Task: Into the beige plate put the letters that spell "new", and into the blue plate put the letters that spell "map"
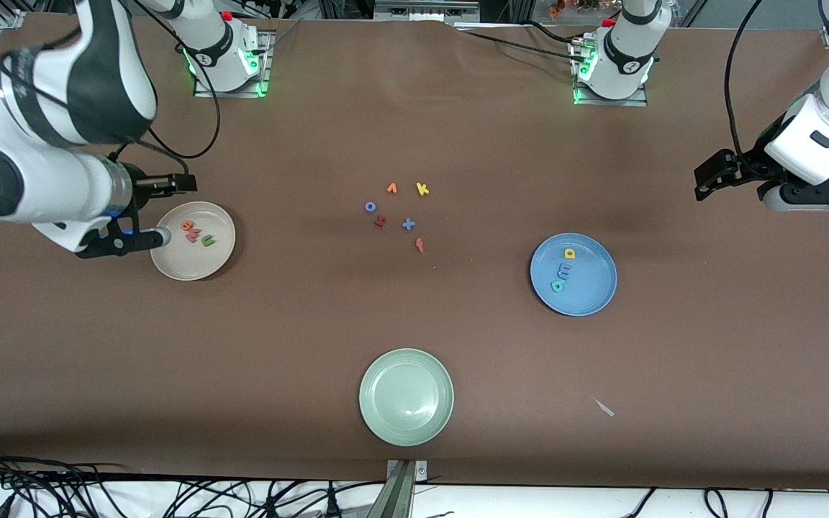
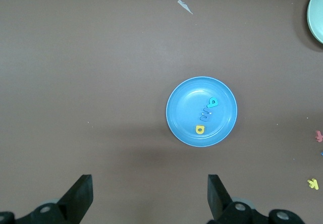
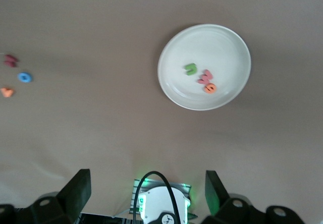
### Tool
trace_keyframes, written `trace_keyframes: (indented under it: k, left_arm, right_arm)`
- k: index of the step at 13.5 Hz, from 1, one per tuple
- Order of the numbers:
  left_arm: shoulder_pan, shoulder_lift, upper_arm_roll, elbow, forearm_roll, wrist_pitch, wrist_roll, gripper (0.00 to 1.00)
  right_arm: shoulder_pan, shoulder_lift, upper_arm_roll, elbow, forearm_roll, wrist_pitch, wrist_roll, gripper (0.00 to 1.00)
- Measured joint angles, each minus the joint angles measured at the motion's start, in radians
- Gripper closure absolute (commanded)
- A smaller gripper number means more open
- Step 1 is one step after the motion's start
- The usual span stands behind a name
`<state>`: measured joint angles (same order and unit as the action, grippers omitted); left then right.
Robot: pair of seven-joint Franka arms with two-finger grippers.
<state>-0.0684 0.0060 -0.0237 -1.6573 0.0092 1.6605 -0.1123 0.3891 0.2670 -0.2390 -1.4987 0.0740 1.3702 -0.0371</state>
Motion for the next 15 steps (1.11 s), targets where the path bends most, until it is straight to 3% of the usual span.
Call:
trace_keyframes:
  k: [2, 4, 7, 15]
  left_arm:
    - [0.0, 0.0, 0.0, 0.0, 0.0, 0.0, 0.0, 0.0]
    - [0.0, 0.0, 0.0, 0.0, 0.0, 0.0, 0.0, 0.0]
    - [-0.001, 0.0, -0.005, 0.001, 0.0, 0.0, 0.0, 0.0]
    - [-0.004, 0.0, -0.008, 0.001, 0.0, -0.003, 0.0, 0.0]
  right_arm:
    - [-0.129, -0.057, 0.133, -0.029, -0.035, 0.035, 0.0, 0.0]
    - [-0.193, -0.098, 0.185, -0.047, -0.081, 0.075, -0.003, 0.0]
    - [-0.219, -0.157, 0.203, -0.064, -0.142, 0.116, -0.004, 0.0]
    - [-0.305, -0.281, 0.231, -0.149, -0.142, 0.179, 0.001, 0.0]
